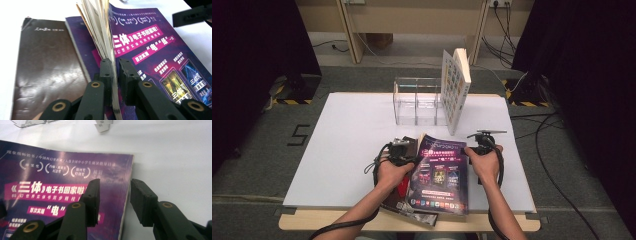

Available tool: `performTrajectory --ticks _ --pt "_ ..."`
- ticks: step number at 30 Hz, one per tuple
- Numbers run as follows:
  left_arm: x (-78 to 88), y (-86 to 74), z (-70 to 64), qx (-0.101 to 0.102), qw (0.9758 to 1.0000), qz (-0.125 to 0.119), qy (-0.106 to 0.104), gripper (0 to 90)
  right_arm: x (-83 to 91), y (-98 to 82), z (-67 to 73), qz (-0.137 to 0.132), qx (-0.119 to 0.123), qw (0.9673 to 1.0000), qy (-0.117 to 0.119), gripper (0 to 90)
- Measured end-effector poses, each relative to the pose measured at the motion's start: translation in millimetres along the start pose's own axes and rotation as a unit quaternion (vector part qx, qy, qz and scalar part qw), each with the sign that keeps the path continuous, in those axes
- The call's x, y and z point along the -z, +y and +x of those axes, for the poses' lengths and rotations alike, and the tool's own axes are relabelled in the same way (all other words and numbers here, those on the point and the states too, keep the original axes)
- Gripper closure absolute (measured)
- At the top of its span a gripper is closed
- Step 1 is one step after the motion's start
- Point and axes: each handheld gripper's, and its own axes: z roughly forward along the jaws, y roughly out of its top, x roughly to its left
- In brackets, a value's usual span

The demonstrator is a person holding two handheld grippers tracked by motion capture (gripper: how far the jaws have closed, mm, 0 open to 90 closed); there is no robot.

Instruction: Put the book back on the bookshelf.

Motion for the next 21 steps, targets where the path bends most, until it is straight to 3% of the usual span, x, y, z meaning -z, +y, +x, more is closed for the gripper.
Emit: performTrajectory --ticks 7,12,21 --pt "0.2 -1.1 -5.6 -0.01 0.9999 0.006 0.002 81.2 -6.3 1.4 -7.6 0.021 -0.01 0.9997 0.0 56.8" --pt "0.6 0.1 -6.0 0.0 0.9999 0.014 -0.003 81.7 -9.0 0.4 -11.4 0.025 -0.02 0.9994 0.015 53.6" --pt "1.0 2.6 -6.3 -0.003 0.9997 0.023 -0.003 81.8 -12.8 4.9 -12.2 0.033 -0.025 0.9989 0.02 51.6"
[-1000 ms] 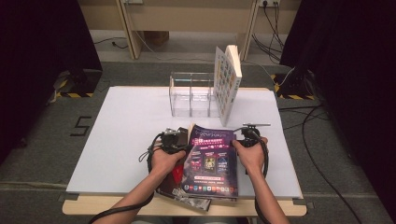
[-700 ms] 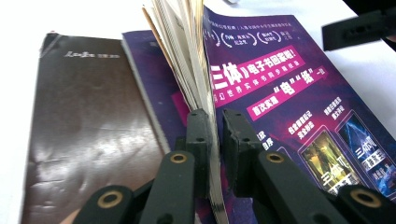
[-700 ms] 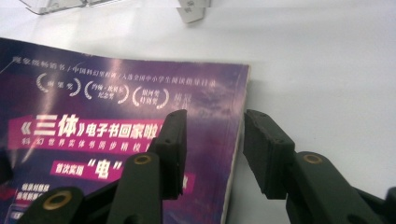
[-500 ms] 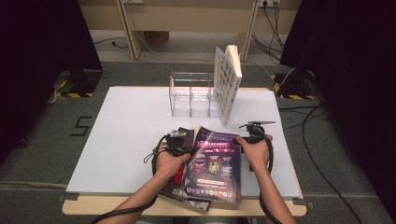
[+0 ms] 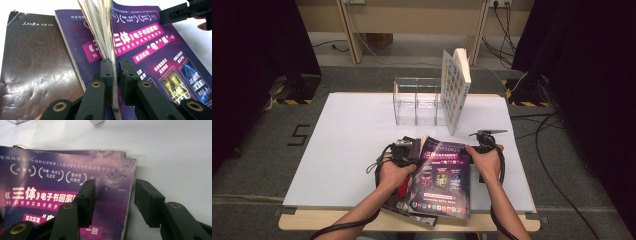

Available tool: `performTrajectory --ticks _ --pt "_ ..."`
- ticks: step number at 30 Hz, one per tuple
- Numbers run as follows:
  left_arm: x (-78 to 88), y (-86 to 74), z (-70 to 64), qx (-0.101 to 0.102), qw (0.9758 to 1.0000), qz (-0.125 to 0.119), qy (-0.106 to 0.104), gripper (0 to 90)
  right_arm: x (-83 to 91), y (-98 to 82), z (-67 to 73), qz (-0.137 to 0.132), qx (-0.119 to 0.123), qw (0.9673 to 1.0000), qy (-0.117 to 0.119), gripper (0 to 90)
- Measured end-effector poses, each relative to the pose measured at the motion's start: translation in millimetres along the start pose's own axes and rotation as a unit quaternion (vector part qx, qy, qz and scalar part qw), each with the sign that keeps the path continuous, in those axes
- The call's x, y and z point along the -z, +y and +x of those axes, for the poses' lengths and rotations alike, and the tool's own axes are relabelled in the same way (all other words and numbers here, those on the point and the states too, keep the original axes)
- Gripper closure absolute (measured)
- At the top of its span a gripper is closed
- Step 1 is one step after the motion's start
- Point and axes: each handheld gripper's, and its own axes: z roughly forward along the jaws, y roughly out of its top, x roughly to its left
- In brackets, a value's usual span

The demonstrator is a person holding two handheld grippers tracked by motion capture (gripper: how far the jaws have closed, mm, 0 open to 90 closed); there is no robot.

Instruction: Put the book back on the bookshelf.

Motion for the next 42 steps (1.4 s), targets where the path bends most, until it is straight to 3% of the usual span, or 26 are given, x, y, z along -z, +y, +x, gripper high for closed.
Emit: performTrajectory --ticks 21,33,42 --pt "-0.2 5.9 -2.6 0.004 0.9996 0.026 0.0 82.1 -4.8 9.0 -2.1 0.013 -0.013 0.9998 0.008 49.1" --pt "-0.6 7.5 -3.1 0.005 0.9996 0.028 0.0 82.2 -4.8 10.8 -3.2 0.014 -0.033 0.9993 0.011 49.4" --pt "-3.3 8.0 -5.7 0.003 0.9997 0.025 0.0 82.3 -3.8 9.7 -7.1 0.003 -0.025 0.9997 0.006 50.0"
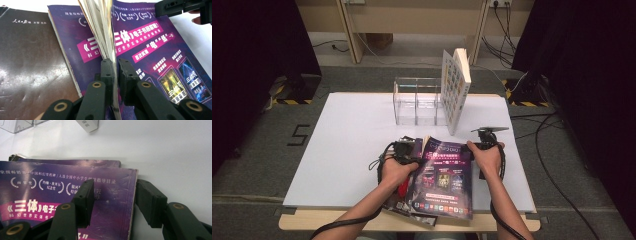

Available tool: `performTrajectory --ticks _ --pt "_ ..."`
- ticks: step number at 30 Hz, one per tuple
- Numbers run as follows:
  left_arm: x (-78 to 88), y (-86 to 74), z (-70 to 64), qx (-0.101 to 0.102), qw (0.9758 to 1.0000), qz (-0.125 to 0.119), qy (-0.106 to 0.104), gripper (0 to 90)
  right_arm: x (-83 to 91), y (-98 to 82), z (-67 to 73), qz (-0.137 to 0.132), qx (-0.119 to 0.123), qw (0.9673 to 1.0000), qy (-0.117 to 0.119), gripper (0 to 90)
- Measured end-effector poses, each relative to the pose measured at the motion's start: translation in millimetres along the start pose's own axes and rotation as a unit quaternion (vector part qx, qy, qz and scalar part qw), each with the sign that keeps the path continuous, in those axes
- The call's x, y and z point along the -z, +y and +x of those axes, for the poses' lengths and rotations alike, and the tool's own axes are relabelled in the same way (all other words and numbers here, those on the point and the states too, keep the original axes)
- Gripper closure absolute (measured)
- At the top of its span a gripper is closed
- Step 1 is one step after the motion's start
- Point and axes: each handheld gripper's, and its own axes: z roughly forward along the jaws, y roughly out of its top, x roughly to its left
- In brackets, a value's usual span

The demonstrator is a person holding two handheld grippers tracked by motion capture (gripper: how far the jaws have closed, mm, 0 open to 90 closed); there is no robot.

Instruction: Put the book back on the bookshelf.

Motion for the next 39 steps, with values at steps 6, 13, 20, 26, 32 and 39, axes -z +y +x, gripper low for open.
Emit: performTrajectory --ticks 6,13,20,26,32,39 --pt "-0.6 -0.9 1.4 0.005 1.0 0.0 0.0 82.2 0.8 -2.9 -3.0 -0.009 -0.012 0.9999 0.008 53.0" --pt "-1.0 -0.8 0.2 -0.002 1.0 0.002 0.006 82.0 3.0 -1.3 -8.6 -0.006 -0.035 0.9992 0.018 62.6" --pt "-1.5 -1.9 1.1 0.001 1.0 0.0 0.009 81.4 12.5 2.2 -5.6 -0.007 -0.028 0.9995 0.015 68.7" --pt "-1.7 -3.1 3.1 0.008 0.9999 -0.001 0.008 80.7 13.3 0.0 -8.5 -0.004 -0.038 0.9985 0.04 67.8" --pt "-1.9 -3.0 3.1 0.008 0.9999 0.0 0.009 80.3 11.0 -3.4 -6.8 0.003 -0.033 0.9985 0.044 65.2" --pt "-2.4 -3.9 4.2 0.011 0.9999 0.0 0.013 79.5 19.5 -5.4 0.6 -0.003 -0.011 0.9989 0.045 69.9"
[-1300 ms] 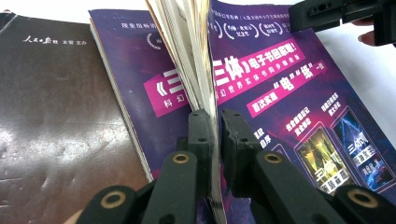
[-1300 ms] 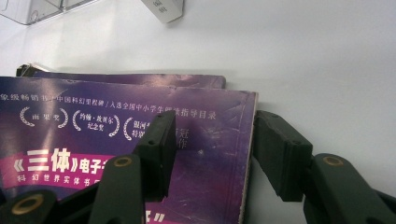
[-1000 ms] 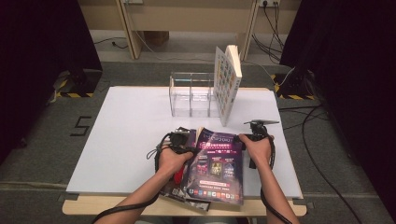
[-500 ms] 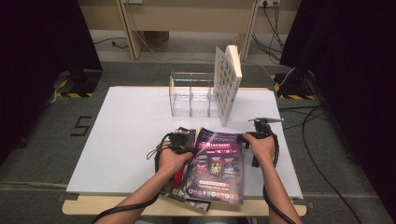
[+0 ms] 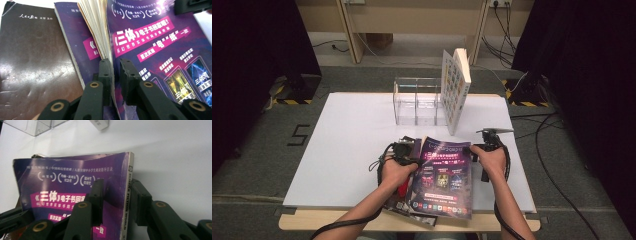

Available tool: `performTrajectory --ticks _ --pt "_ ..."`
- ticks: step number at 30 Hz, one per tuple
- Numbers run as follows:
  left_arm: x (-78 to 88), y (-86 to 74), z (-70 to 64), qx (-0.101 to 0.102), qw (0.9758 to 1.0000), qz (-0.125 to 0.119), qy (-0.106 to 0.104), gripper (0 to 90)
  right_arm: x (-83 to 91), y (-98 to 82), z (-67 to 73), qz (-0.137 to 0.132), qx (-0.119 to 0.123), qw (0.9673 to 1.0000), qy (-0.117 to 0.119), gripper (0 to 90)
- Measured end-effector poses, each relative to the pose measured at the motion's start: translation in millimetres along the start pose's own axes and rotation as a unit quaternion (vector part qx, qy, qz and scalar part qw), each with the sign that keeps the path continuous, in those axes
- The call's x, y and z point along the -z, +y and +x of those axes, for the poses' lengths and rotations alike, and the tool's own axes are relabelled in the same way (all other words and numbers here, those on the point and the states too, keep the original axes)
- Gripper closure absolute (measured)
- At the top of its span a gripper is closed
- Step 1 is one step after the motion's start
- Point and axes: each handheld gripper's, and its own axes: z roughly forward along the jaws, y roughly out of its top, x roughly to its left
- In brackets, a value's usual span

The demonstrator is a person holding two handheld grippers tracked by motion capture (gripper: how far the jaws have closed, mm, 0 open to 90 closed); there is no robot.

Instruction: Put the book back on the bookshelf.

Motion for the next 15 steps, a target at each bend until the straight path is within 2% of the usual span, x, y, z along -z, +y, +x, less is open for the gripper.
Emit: performTrajectory --ticks 8,13,15 --pt "-0.4 -0.5 0.9 -0.002 1.0 0.001 0.002 78.7 8.3 3.1 7.7 -0.001 0.019 0.9997 0.015 75.6" --pt "-0.4 -0.7 1.1 -0.001 1.0 0.001 0.001 78.7 7.7 1.4 9.0 0.004 0.016 0.9995 0.027 71.8" --pt "-0.4 -0.6 1.1 -0.001 1.0 0.001 0.002 78.6 7.2 0.2 9.5 0.005 0.017 0.9995 0.024 71.8"
